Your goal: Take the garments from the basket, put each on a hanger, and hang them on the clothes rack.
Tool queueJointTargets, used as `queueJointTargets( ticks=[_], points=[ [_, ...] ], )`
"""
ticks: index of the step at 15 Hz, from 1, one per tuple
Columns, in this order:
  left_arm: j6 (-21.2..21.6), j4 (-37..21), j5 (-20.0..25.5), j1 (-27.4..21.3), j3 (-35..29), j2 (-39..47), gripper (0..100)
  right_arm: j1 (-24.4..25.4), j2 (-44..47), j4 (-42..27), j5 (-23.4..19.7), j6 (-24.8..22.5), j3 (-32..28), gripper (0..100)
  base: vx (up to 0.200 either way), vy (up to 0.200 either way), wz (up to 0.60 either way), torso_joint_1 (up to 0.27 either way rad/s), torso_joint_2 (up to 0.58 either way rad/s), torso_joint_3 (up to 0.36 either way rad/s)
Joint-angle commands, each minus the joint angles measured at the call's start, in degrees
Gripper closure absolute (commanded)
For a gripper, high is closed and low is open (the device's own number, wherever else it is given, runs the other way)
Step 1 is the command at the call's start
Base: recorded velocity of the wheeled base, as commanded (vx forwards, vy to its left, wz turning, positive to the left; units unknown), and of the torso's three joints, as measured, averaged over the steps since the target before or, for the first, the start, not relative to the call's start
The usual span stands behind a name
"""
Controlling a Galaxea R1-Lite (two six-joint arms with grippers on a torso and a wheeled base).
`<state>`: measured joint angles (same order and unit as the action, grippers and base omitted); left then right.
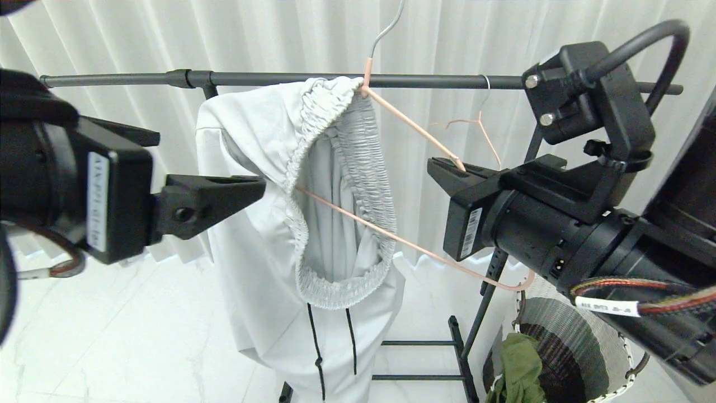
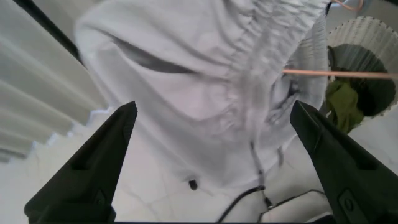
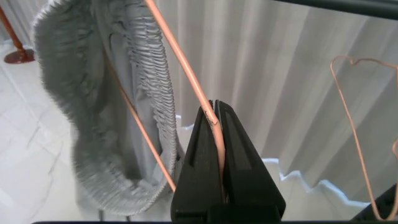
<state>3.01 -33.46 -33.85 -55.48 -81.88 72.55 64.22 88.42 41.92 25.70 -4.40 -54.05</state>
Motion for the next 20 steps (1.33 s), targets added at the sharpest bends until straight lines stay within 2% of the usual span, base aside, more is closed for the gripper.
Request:
queueJointTargets(
  ticks=[1,3,5,6,7,11,13,17,20],
  points=[
    [2.88,0.06,2.04,1.08,1.02,-5.84,0,-0.85,-4.13,-0.26,-1.53,-0.08,3.87,100,0.000,0.000,0.00,0.000,0.00,0.000],
    [6.74,0.42,5.64,3.36,1.11,-7.07,0,-0.85,-6.33,-0.61,-2.49,-0.52,6.50,100,0.000,0.000,0.00,0.000,0.00,0.000],
    [18.61,0.50,13.02,6.96,2.61,-8.56,0,-0.41,-8.70,-1.49,-2.76,-1.58,9.32,100,0.000,0.000,0.00,0.000,0.00,0.000],
    [21.07,0.86,14.87,7.84,3.05,-8.65,0,0.03,-8.97,-1.58,-2.85,-1.58,9.58,100,0.000,0.000,0.00,0.000,0.00,0.000],
    [25.29,3.32,19.09,8.99,5.33,-8.21,0,1.61,-9.14,-1.58,-2.85,-1.66,9.93,100,0.000,0.000,0.00,0.000,0.00,0.000],
    [27.40,18.70,20.05,9.25,16.14,-5.31,0,4.86,-8.79,-1.58,-2.76,-2.19,9.84,100,0.000,0.000,0.00,0.000,0.00,0.000],
    [28.63,23.80,20.05,10.92,18.60,-3.64,0,5.48,-9.05,-1.58,-2.85,-3.60,9.84,100,0.000,0.000,0.00,0.000,0.00,0.000],
    [31.62,26.61,21.28,14.43,18.87,-2.23,0,7.67,-9.14,-1.58,-2.85,-5.00,9.84,100,0.000,0.000,0.00,0.000,0.00,0.000],
    [31.97,26.61,21.81,14.52,19.22,-2.41,0,9.08,-8.88,-1.58,-2.85,-5.79,9.84,100,0.000,0.000,0.00,0.000,0.00,0.000]
  ],
)
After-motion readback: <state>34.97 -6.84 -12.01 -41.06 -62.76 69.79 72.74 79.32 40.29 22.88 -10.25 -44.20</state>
